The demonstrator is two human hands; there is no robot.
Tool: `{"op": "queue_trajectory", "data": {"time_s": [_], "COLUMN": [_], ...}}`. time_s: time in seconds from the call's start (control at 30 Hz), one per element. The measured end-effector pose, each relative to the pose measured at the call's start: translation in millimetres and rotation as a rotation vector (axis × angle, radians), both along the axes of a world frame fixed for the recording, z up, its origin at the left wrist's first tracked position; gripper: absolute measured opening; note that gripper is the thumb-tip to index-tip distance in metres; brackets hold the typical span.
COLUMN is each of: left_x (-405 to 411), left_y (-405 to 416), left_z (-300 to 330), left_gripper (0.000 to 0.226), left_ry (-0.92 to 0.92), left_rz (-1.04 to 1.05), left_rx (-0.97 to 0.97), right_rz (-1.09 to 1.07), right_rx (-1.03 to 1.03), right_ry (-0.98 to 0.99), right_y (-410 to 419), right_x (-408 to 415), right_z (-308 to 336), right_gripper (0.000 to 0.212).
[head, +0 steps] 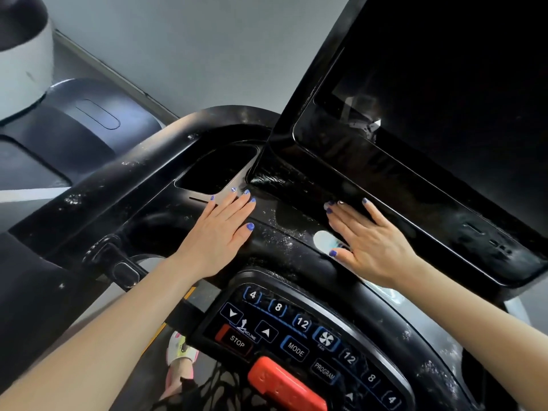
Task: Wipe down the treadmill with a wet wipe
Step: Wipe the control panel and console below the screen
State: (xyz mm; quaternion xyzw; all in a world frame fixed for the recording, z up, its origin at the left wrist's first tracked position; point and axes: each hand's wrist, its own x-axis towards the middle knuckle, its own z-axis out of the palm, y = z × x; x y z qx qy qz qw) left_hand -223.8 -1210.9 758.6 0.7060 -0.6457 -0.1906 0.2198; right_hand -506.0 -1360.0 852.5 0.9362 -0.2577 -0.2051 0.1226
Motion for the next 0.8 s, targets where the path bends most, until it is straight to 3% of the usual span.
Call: {"op": "queue_trajectory", "data": {"time_s": [0.2,0.37,0.47,0.6,0.8], "left_x": [-4,-3,-1,-6,-23], "left_y": [1,4,3,-2,-19], "left_z": [4,9,10,16,25], "left_gripper": [0.096,0.082,0.069,0.078,0.075], "left_ry": [0.0,0.032,0.052,0.07,0.055], "left_rz": [0.021,0.015,0.019,0.015,-0.069], "left_rx": [0.014,0.032,0.058,0.07,0.083], "right_rz": [-0.076,-0.063,-0.013,0.045,0.089], "right_rx": [0.191,0.287,0.228,0.056,0.027], "right_ry": [-0.159,-0.205,-0.194,-0.159,-0.242], "right_y": [9,14,9,1,7], "right_x": [66,35,-7,-32,-43], "right_z": [-15,-19,-12,-9,-10], "right_gripper": [0.092,0.085,0.086,0.077,0.067]}}
